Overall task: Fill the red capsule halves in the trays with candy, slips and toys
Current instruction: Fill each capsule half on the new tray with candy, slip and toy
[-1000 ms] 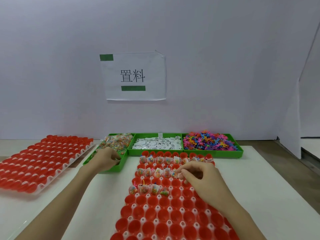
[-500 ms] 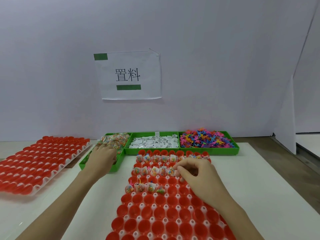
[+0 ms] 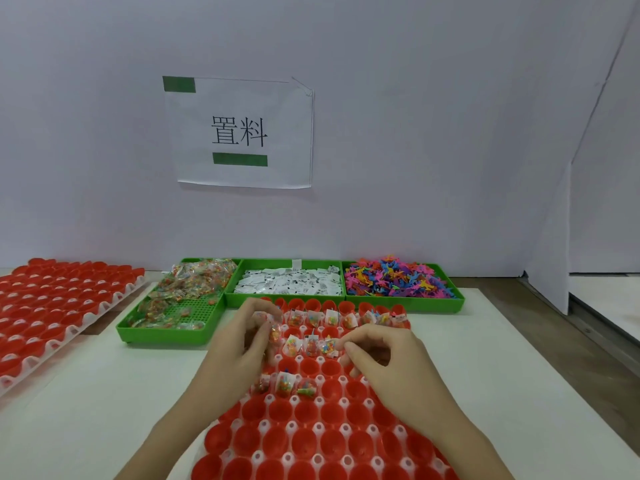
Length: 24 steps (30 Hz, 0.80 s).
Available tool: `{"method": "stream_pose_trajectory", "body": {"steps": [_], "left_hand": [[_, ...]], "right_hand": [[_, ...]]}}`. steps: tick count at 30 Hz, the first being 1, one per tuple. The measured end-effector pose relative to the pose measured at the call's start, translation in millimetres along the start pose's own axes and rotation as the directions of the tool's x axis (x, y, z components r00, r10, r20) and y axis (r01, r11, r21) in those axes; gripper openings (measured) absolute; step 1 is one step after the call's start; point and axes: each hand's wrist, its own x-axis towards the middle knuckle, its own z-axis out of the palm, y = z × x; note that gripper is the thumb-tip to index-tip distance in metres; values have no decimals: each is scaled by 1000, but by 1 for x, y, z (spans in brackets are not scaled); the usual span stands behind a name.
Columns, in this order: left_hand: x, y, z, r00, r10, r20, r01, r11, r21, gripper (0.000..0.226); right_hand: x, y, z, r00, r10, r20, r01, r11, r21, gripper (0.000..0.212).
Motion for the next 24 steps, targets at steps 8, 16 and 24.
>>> {"method": "stream_pose_trajectory", "body": {"steps": [8,16,24], "left_hand": [[-9,3,-16,954,293,66,-272,748,605,19],[-5,1,-21,954,289,80,-257,649,716,29],[-5,-13,-19,925,369,87,-322,643,694,61]], "right_hand": [[8,-1,7,995,30,-94,-38,995,-87,24],[118,-16,10,998,14,-66,-33,956,-292,14],[200,12,56,990,136,37,-99,854,-511,31]]}}
